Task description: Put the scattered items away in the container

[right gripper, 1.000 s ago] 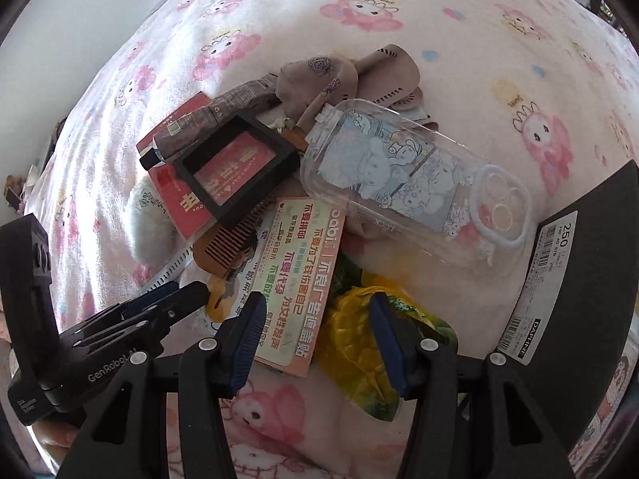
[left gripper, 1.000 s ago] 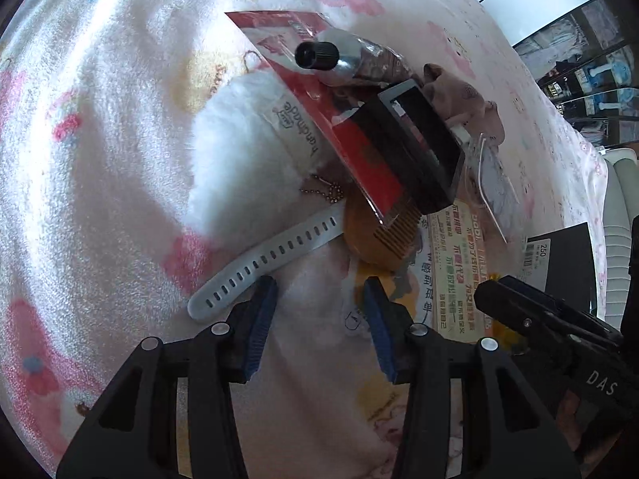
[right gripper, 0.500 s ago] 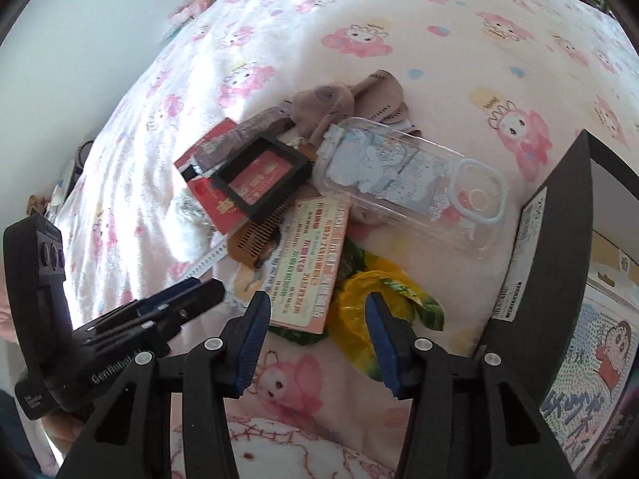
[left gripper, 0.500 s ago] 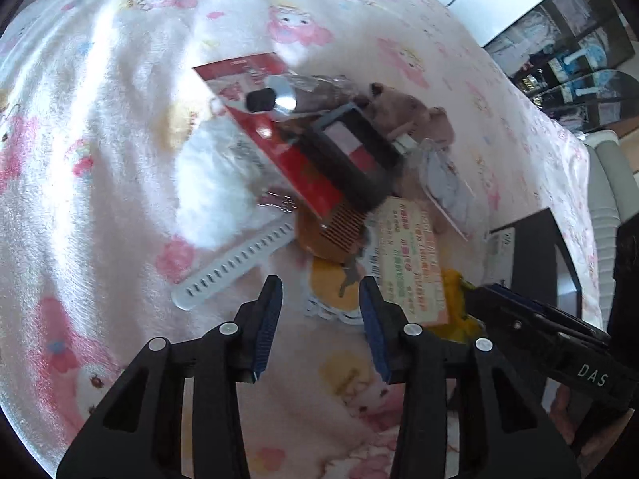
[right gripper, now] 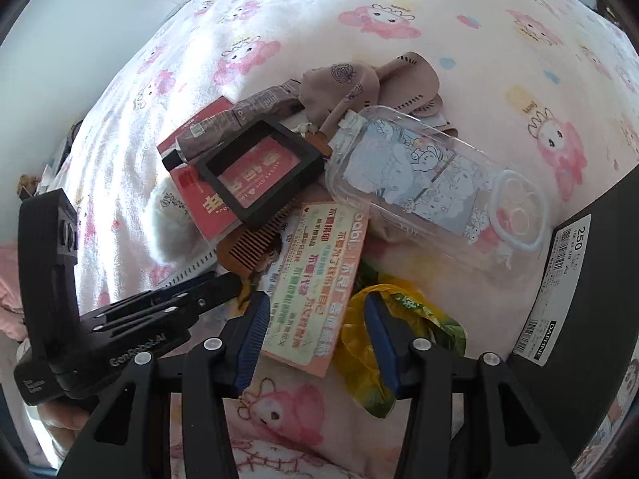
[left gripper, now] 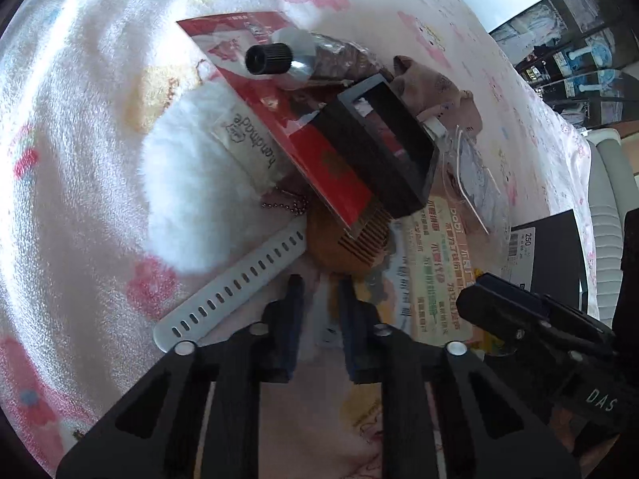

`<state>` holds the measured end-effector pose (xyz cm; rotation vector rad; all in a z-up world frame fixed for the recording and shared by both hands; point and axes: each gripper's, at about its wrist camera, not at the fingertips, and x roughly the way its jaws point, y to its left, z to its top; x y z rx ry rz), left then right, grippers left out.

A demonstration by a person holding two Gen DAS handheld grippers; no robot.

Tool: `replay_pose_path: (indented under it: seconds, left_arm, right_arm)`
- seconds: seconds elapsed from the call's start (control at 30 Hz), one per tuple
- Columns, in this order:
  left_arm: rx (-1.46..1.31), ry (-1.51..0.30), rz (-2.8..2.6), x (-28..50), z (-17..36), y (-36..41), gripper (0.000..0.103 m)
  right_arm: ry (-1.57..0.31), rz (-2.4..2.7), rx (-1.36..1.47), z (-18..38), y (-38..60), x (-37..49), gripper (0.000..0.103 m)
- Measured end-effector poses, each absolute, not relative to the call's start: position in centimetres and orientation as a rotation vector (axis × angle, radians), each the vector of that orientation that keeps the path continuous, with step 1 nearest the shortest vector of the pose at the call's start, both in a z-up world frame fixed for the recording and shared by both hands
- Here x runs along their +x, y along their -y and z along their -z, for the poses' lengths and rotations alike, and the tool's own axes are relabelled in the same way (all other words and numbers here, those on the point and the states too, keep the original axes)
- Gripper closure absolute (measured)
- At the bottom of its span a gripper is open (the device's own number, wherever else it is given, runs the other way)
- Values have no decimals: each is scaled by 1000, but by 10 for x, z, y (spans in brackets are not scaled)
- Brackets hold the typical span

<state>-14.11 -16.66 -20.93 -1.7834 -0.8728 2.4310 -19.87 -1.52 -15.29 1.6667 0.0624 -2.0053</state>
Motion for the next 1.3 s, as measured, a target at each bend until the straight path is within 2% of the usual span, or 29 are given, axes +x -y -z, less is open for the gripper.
replay_pose_path:
  seconds: [0.07,0.13,0.43,0.73,0.9,1.0,1.1,1.23,1.3]
  left_arm:
    - [-1760,787,-2494,-135,194,157,97]
    - [-1725,697,-2515,-129,177,143,97]
    - [-1557,578,-2415,-116,106,96,97]
    - [-1394,451,-2290,-102,50,5,97]
    - [-1390,375,-2177,-105,46,-70,95]
    - [-1415,260,-2099,-114,56,-127,93]
    - [-1471,220,-1936,-128,74,-182,93]
    - [-1498,108,-1937,-132,83,-224,93]
    - [-1495,103,-1948,-135,83,-224,93]
  right_arm:
    - [-32,2024,1627,143,7,-194,77]
    - [-9,2055,1584,129,-4,-187,81]
    - [179,2170,1409,55,-59,-156,81]
    - [298,2328,1358,32,-152,-104,79]
    - [474,2377,1417,43,-233,-91,79]
    - [526,2423,1465,54,-274,-90,79]
    - [582,2401,1498,63,-300,-103,79]
    - [436,2503,1572,71,-308,-113,79]
    - [487,2517,1555,71,-318,-105,79]
